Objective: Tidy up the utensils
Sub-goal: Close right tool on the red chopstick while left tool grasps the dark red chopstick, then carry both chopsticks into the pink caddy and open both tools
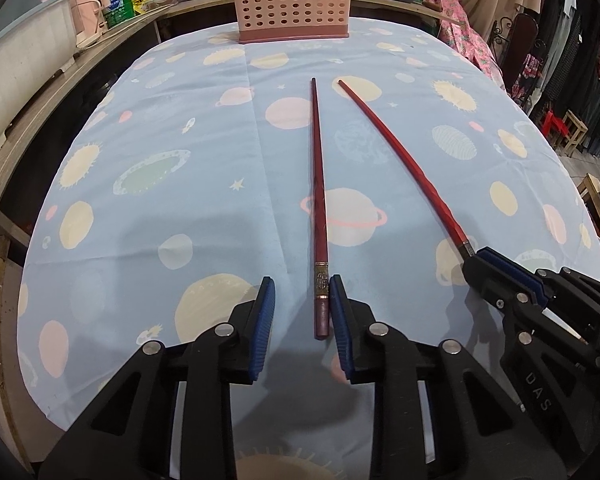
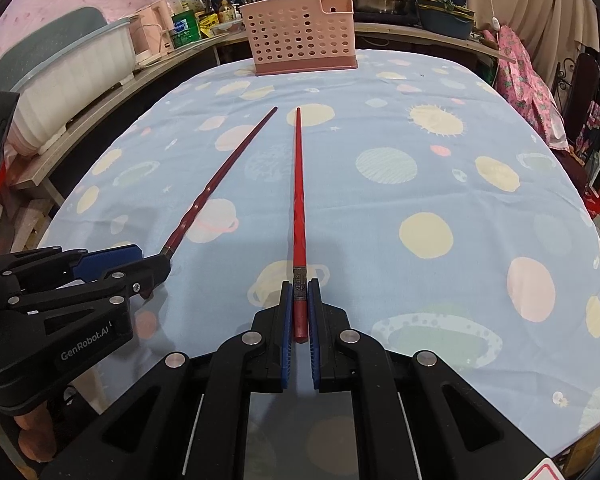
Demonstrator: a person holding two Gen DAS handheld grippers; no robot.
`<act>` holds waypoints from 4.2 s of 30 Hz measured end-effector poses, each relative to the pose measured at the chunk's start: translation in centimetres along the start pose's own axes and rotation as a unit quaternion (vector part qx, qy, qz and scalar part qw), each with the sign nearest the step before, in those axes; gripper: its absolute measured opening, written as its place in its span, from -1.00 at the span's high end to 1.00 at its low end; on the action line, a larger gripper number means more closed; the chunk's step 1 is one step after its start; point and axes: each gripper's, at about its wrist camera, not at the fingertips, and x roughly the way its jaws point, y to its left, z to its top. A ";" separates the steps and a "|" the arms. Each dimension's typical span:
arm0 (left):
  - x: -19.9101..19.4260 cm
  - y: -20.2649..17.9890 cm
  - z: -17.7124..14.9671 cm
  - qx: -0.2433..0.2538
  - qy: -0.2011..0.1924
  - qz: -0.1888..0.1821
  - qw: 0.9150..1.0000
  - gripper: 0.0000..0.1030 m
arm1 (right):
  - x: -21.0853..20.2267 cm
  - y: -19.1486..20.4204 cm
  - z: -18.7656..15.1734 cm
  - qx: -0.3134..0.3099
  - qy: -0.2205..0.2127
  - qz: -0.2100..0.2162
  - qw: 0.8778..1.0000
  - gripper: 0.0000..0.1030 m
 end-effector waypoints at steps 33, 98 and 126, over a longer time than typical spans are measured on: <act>-0.8 1.0 0.3 -0.019 -0.004 -0.020 1.000 0.87 | -0.3 0.1 0.1 0.002 0.004 0.008 1.000 0.87; -7.7 8.4 42.5 -0.090 -0.307 0.013 0.947 0.86 | 2.1 -3.3 44.9 0.076 -0.263 0.054 0.960 0.87; -4.9 6.6 34.4 -0.084 -0.249 0.043 0.964 0.30 | 0.6 -3.1 36.2 0.051 -0.232 0.034 0.971 0.49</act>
